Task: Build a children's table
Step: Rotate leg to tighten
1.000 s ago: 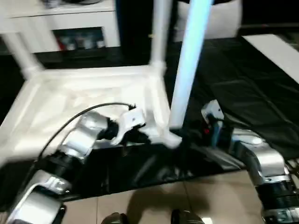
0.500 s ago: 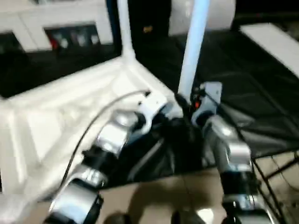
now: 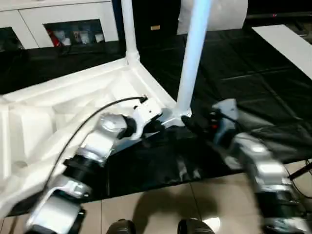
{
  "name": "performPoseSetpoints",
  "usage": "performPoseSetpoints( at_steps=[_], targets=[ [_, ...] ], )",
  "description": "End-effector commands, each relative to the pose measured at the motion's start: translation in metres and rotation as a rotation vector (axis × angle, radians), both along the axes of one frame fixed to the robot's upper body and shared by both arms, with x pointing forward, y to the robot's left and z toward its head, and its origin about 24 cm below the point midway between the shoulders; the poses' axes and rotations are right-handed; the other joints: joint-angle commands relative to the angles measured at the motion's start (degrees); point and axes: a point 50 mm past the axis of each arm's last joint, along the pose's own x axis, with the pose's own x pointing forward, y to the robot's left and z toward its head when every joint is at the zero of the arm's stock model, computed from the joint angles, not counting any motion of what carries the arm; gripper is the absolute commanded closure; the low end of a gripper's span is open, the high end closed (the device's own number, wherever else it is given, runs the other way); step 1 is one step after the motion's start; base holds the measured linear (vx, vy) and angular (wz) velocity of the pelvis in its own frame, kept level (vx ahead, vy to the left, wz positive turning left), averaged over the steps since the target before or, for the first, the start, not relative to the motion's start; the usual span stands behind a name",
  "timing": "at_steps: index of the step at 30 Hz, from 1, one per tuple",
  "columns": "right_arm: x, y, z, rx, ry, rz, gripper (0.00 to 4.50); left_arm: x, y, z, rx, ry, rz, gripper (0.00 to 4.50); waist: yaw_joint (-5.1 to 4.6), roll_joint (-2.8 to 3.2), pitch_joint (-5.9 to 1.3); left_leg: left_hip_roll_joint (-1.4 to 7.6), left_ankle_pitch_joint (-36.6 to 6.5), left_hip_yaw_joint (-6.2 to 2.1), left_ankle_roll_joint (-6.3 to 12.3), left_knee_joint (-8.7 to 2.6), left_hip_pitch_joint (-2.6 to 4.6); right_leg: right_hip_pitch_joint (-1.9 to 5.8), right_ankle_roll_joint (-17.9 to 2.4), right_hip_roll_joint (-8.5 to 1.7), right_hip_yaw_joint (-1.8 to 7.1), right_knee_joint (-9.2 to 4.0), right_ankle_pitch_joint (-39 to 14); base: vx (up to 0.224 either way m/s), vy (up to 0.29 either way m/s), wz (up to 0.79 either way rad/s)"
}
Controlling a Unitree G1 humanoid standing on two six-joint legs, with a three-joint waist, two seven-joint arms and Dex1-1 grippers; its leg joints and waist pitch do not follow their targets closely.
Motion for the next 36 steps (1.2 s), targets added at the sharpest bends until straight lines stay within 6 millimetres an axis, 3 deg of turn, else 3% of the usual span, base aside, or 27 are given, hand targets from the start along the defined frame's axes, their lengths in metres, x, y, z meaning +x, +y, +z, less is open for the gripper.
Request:
performPoseSetpoints(
  at_steps=[1, 7, 10, 13, 14, 16, 22, 31, 36],
  targets=[
    [-0.009, -0.003, 0.008, -0.031, -0.038, 0.135, 0.18, -0.007, 0.001, -0.003, 0.039, 0.008, -0.111, 4.5, 0.11, -0.5, -4.7, 3.39, -1.11, -0.05, 9.42, -3.75, 0.64, 4.43, -17.23, -4.08, 2.9, -3.63, 2.52, 0.0, 0.0, 0.0],
    [-0.024, -0.006, 0.01, -0.113, -0.019, 0.407, 0.18, -0.021, 0.008, -0.005, 0.062, 0.06, -0.339, 4.5, 0.64, -0.57, -4.75, 3.46, -2.15, 0.11, 10.47, -3.66, 0.74, 4.33, -17.55, -4.17, 2.79, -3.91, -0.14, 0.0, 0.0, 0.0],
    [-0.023, -0.005, 0.011, -0.091, 0.008, 0.469, 0.44, -0.026, 0.009, -0.005, 0.098, 0.056, -0.429, 4.5, 1.34, -0.38, -4.44, 3.83, -5.25, 0.32, 8.82, -4.04, 1.2, 3.93, -17.31, -4.22, 2.9, -4.33, -5.03, 0.0, 0.0, 0.0],
    [-0.019, -0.005, 0.01, -0.1, 0.036, 0.533, 0.64, -0.03, 0.009, -0.006, 0.116, 0.079, -0.505, 4.5, 1.32, -0.84, -4.24, 3.95, -8.78, 0.55, 6.16, -4.54, 1.48, 3.94, -16.37, -4.16, 2.93, -4.64, -9.83, 0.0, 0.0, 0.0],
    [-0.018, -0.005, 0.01, -0.102, 0.043, 0.552, 0.85, -0.032, 0.008, -0.005, 0.115, 0.081, -0.528, 4.5, 1.4, -0.55, -4.17, 4.02, -9.51, 0.64, 5.43, -4.65, 1.67, 3.8, -16.33, -4.19, 3.02, -4.69, -10.62, 0.0, 0.0, 0.0],
    [-0.018, -0.004, 0.009, -0.104, 0.056, 0.594, 0.92, -0.034, 0.009, -0.006, 0.115, 0.089, -0.564, 4.5, 1.46, -0.64, -4.34, 3.94, -8.79, 0.83, 5.29, -4.52, 1.67, 3.83, -16.45, -4.23, 3.09, -4.62, -9.35, 0.0, 0.0, 0.0],
    [-0.021, 0.001, 0.008, -0.098, 0.105, 0.729, 1.44, -0.035, 0.011, -0.005, 0.129, 0.083, -0.589, 4.5, 1.64, -1.19, -4.53, 3.95, -5.13, 1.12, 7.33, -4.25, 1.32, 3.99, -16.57, -4.21, 2.92, -4.12, -5.63, 0.0, 0.0, 0.0],
    [-0.019, 0.006, 0.006, -0.088, 0.138, 0.797, 2.35, -0.034, 0.013, -0.005, 0.132, 0.083, -0.593, 4.5, 1.81, -1.19, -4.52, 3.94, -4.93, 1.28, 7.07, -4.2, 1.33, 3.83, -16.23, -4.23, 2.87, -4.23, -7.34, 0.0, 0.0, 0.0],
    [-0.021, 0.007, 0.005, -0.079, 0.156, 0.818, 2.45, -0.034, 0.015, -0.006, 0.134, 0.092, -0.588, 4.5, 1.87, -1.0, -4.58, 3.99, -4.85, 1.32, 6.8, -4.22, 1.36, 3.86, -16.15, -4.17, 2.87, -4.19, -6.89, 0.0, 0.0, 0.0]
  ],
)
